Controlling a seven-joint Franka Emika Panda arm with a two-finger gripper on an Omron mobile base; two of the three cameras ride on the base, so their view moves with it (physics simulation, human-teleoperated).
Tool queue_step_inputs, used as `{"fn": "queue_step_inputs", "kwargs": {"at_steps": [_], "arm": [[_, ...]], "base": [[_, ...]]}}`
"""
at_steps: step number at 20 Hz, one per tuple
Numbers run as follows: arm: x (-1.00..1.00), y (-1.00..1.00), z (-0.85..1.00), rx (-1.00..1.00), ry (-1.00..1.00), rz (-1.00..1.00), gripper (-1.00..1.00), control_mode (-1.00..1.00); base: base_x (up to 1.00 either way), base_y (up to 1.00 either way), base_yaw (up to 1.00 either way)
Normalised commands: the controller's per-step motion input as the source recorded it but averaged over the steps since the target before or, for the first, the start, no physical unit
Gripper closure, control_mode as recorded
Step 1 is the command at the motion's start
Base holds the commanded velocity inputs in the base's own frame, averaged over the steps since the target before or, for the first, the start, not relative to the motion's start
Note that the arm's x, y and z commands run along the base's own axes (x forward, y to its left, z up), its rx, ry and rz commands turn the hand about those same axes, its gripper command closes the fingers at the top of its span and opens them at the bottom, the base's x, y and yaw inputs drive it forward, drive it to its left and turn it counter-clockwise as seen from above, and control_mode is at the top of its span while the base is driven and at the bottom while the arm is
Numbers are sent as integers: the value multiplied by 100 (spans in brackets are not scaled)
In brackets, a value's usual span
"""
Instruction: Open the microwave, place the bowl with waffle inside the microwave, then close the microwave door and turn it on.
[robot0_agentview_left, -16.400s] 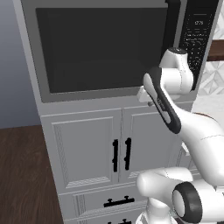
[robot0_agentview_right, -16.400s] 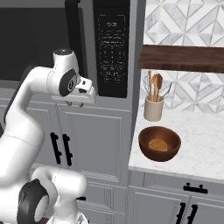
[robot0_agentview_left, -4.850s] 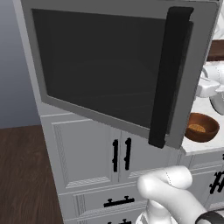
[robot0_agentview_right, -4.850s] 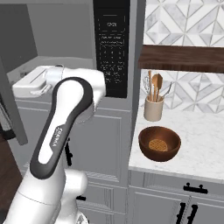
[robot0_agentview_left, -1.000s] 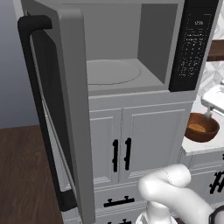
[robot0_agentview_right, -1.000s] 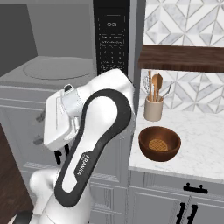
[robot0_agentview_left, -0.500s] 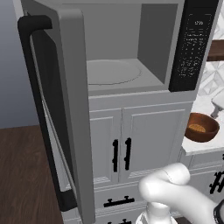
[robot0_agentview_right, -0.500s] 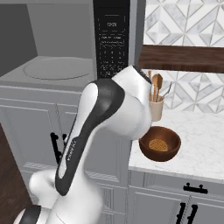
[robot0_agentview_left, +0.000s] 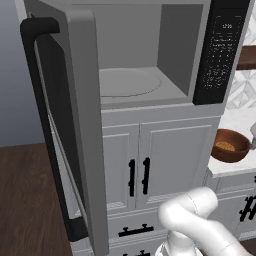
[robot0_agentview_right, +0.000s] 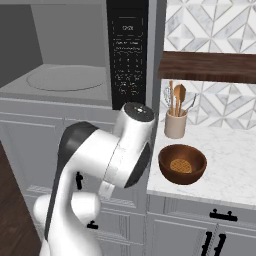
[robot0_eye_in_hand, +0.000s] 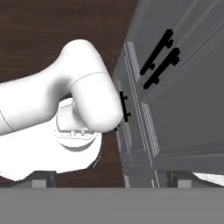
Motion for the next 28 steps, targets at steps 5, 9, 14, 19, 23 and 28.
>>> {"fn": "queue_step_inputs", "kwargs": {"at_steps": [5, 9, 14, 19, 23, 28], "arm": [[57, -86, -35, -15, -13, -5, -100, -100], [84, -63, -18, 0, -9, 0, -100, -100], [69, -54, -27, 0, -1, 1, -100, -100], [58, -33, -66, -7, -1, 0, -100, -100], [52, -15, -87, -11, -5, 0, -100, -100], [70, -31, -72, -2, -2, 2, -100, -100]], "base": [[0, 0, 0], [0, 0, 0], [0, 0, 0], [0, 0, 0], [0, 0, 0], [0, 0, 0]]}}
